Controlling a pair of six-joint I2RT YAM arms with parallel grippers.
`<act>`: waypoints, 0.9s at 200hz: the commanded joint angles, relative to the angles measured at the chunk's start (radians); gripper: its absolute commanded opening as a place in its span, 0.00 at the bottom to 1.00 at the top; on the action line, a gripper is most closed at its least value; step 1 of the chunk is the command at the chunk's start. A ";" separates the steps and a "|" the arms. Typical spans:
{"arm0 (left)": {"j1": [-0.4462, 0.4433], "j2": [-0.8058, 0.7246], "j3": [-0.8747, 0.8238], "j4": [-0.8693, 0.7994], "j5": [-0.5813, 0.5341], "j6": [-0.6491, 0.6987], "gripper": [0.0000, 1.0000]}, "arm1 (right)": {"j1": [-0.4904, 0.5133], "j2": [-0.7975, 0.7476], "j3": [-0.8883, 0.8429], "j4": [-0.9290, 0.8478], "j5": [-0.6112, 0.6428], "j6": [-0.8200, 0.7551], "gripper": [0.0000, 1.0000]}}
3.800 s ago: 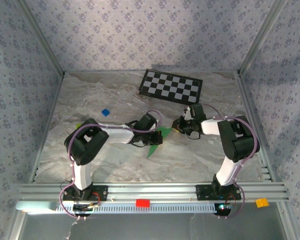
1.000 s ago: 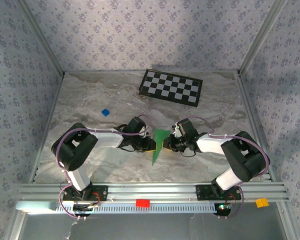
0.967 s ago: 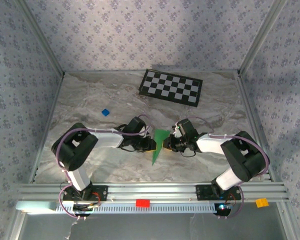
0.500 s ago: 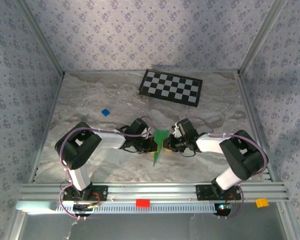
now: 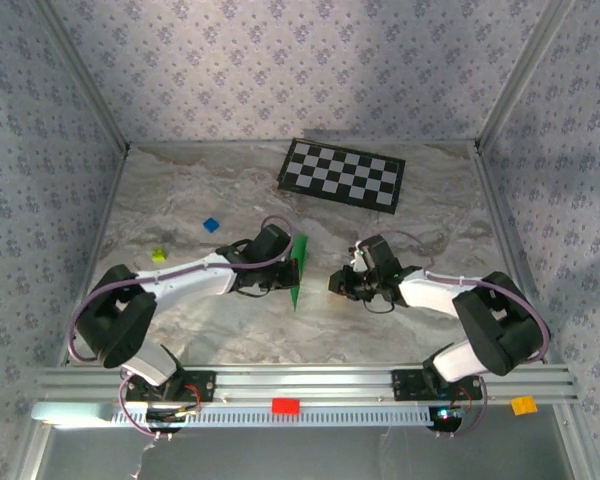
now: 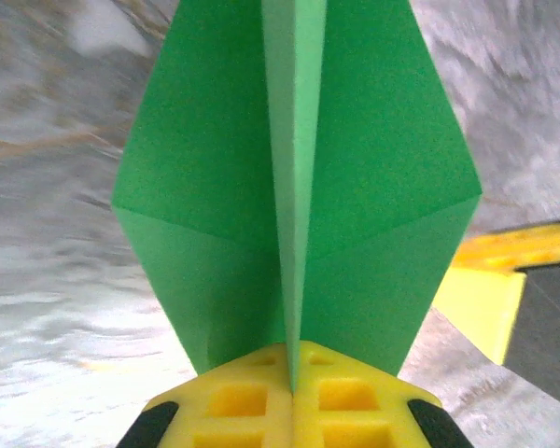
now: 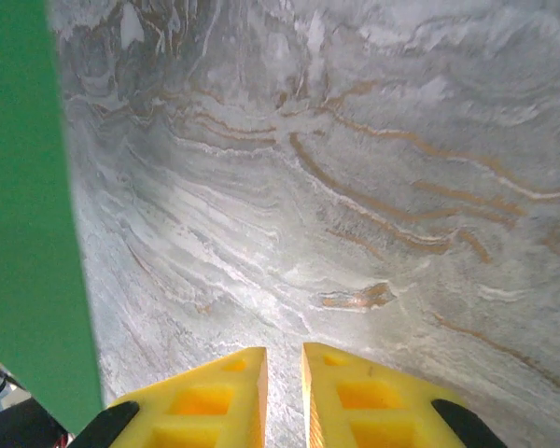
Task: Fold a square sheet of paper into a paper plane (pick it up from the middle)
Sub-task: Turn over a paper plane at the center of the table.
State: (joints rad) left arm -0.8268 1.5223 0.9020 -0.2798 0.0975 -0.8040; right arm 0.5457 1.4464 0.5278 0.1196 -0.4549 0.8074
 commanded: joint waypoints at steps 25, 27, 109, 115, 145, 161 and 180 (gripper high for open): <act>-0.007 0.000 0.048 -0.258 -0.234 0.021 0.01 | 0.009 -0.027 0.014 -0.051 0.051 -0.001 0.19; -0.007 0.002 0.049 -0.259 -0.234 0.021 0.01 | 0.011 -0.027 0.016 -0.054 0.051 -0.002 0.19; -0.029 0.089 0.051 -0.230 -0.209 0.037 0.04 | 0.062 -0.069 0.040 -0.030 0.077 -0.014 0.24; -0.029 0.093 0.050 -0.225 -0.203 0.040 0.04 | 0.061 -0.074 0.039 -0.032 0.080 -0.015 0.24; -0.031 0.111 0.050 -0.212 -0.194 0.037 0.06 | 0.062 -0.089 0.038 -0.053 0.099 -0.019 0.25; -0.032 0.116 0.051 -0.212 -0.194 0.038 0.07 | 0.062 -0.089 0.036 -0.060 0.103 -0.020 0.25; -0.033 0.118 0.053 -0.211 -0.196 0.034 0.08 | 0.062 -0.086 0.035 -0.064 0.105 -0.020 0.25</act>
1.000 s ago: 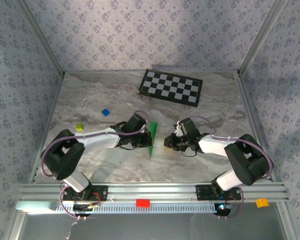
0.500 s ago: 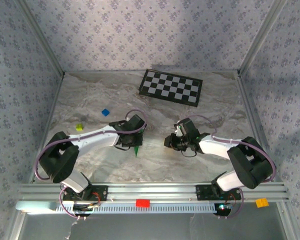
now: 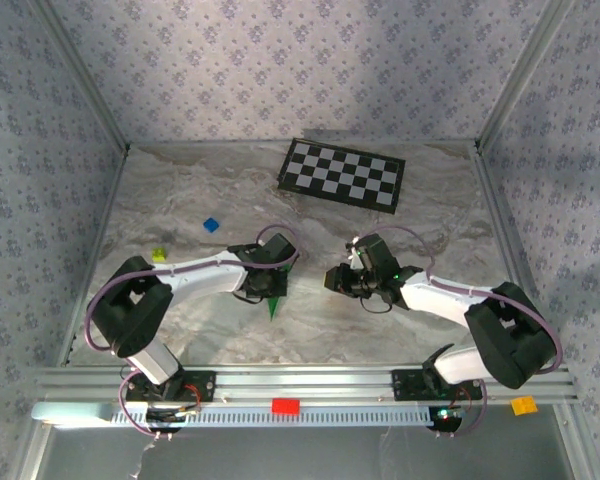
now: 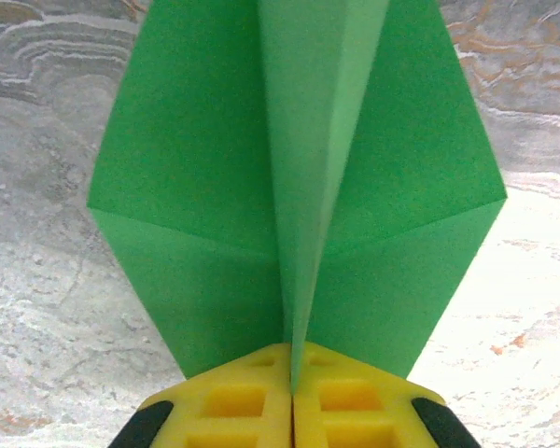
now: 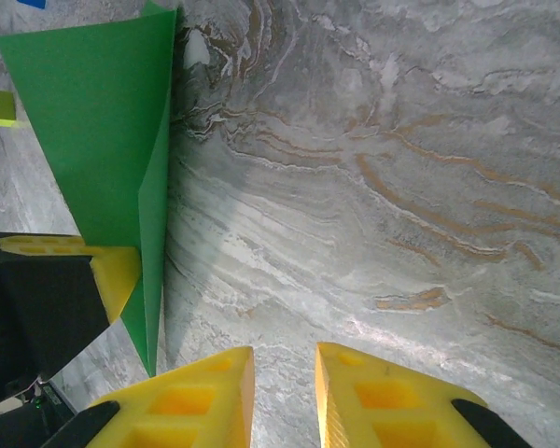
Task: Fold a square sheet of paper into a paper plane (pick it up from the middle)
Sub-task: Turn over a paper plane at the center of the table.
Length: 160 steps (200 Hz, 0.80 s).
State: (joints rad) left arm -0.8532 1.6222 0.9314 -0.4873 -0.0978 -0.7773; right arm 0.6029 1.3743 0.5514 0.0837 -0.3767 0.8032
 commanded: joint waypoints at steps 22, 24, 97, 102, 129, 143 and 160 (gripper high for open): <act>-0.008 0.020 0.025 -0.002 0.001 0.010 0.11 | 0.005 -0.009 0.011 -0.032 0.028 -0.015 0.25; -0.009 0.021 0.025 -0.002 0.002 0.010 0.11 | 0.005 -0.009 0.010 -0.033 0.030 -0.016 0.25; -0.015 0.030 0.027 -0.002 0.001 0.016 0.15 | 0.003 -0.004 0.009 -0.039 0.033 -0.016 0.25; -0.016 0.030 0.027 -0.002 0.001 0.015 0.15 | 0.003 -0.003 0.009 -0.039 0.033 -0.017 0.26; -0.018 0.041 0.033 -0.007 -0.003 0.016 0.15 | 0.003 0.000 0.011 -0.039 0.033 -0.015 0.26; -0.019 0.050 0.040 -0.016 -0.006 0.016 0.15 | 0.003 -0.001 0.010 -0.040 0.033 -0.016 0.26; -0.024 0.063 0.051 -0.028 -0.018 0.021 0.15 | 0.003 0.000 0.009 -0.039 0.036 -0.014 0.26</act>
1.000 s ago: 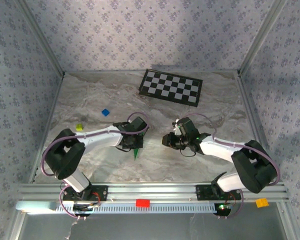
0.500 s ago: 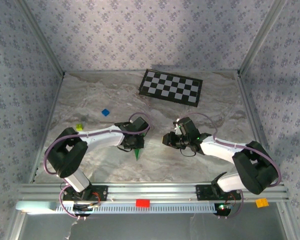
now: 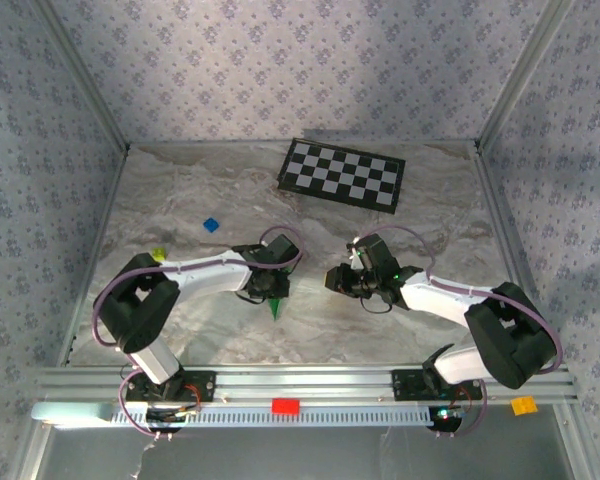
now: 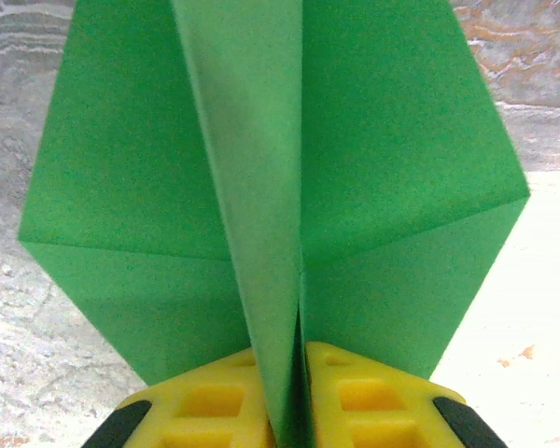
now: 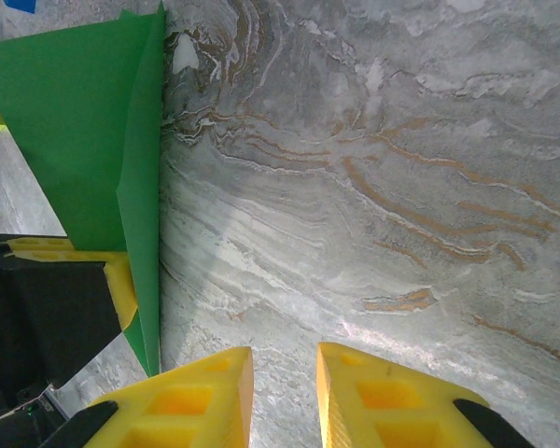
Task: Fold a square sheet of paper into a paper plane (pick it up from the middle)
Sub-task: Turn over a paper plane at the center of the table.
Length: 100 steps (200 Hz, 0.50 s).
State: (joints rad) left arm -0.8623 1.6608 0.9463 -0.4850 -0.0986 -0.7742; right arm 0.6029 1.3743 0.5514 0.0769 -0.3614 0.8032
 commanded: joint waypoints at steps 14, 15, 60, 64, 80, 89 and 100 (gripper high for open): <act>-0.018 0.034 0.040 -0.030 -0.019 0.022 0.16 | 0.001 0.002 0.008 -0.032 0.021 -0.013 0.26; -0.018 0.034 0.041 -0.030 -0.019 0.021 0.16 | 0.001 0.003 0.008 -0.032 0.021 -0.013 0.26; -0.027 0.053 0.047 -0.049 -0.044 0.024 0.18 | 0.001 0.006 0.007 -0.032 0.021 -0.015 0.26; -0.027 0.055 0.048 -0.052 -0.047 0.024 0.18 | 0.001 0.007 0.007 -0.031 0.021 -0.014 0.26; -0.033 0.063 0.047 -0.054 -0.053 0.023 0.18 | 0.001 0.008 0.006 -0.031 0.022 -0.013 0.26; -0.032 0.068 0.044 -0.052 -0.053 0.020 0.18 | 0.002 0.008 0.008 -0.031 0.023 -0.012 0.26; -0.033 0.075 0.041 -0.048 -0.053 0.017 0.19 | 0.001 0.008 0.008 -0.031 0.022 -0.012 0.26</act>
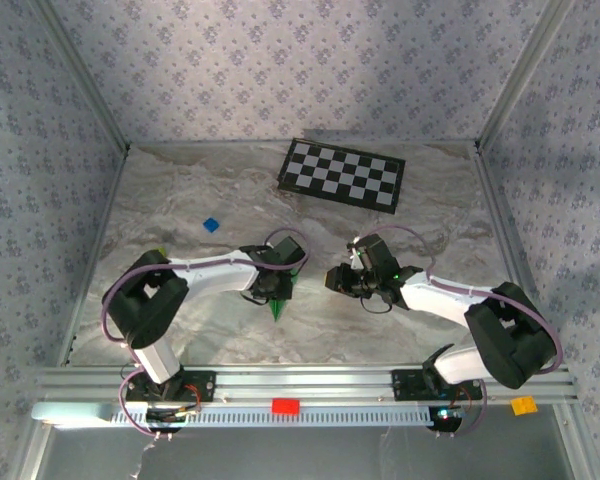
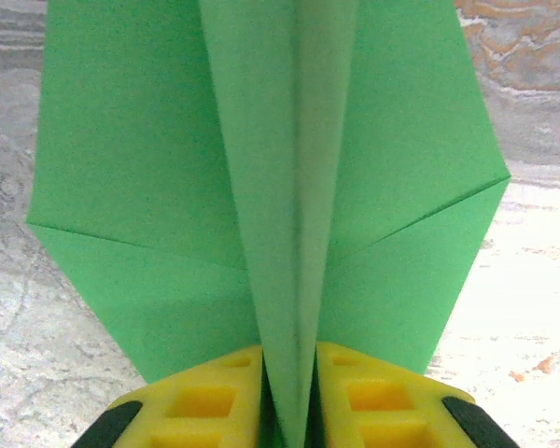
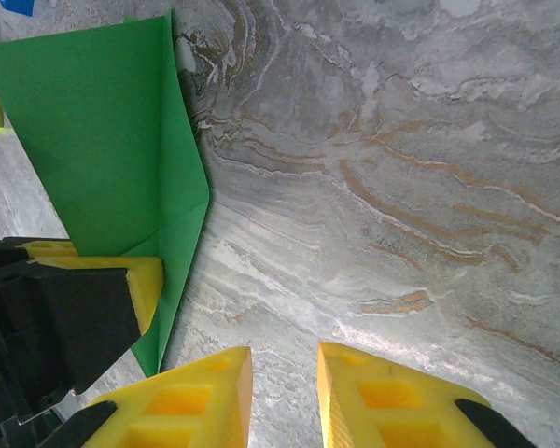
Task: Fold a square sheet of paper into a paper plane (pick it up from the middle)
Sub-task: Turn over a paper plane at the center of the table.
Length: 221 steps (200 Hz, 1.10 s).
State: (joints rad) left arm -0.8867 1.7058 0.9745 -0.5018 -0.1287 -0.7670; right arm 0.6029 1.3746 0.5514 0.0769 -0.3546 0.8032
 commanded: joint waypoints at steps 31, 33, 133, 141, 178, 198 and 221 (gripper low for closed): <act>-0.011 0.047 0.003 -0.011 -0.021 -0.002 0.20 | 0.001 0.007 0.008 -0.031 0.015 -0.013 0.26; -0.011 0.047 0.003 -0.010 -0.020 -0.002 0.21 | 0.001 0.007 0.007 -0.031 0.015 -0.011 0.26; -0.015 0.111 0.033 0.013 -0.013 -0.034 0.34 | -0.028 -0.136 -0.059 -0.061 0.145 0.033 0.27; -0.015 0.121 0.044 0.008 -0.015 -0.035 0.35 | -0.035 -0.156 -0.069 -0.067 0.155 0.038 0.27; -0.015 0.151 0.073 -0.013 -0.025 -0.052 0.37 | -0.070 -0.237 -0.115 -0.084 0.173 0.057 0.29; -0.015 0.157 0.081 -0.014 -0.028 -0.058 0.37 | -0.082 -0.265 -0.131 -0.091 0.176 0.060 0.29; -0.017 0.164 0.095 -0.028 -0.037 -0.066 0.38 | -0.089 -0.284 -0.138 -0.101 0.178 0.059 0.29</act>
State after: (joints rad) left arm -0.8997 1.8015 1.0779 -0.4999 -0.1661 -0.8124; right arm 0.5217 1.1179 0.4286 0.0105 -0.2031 0.8497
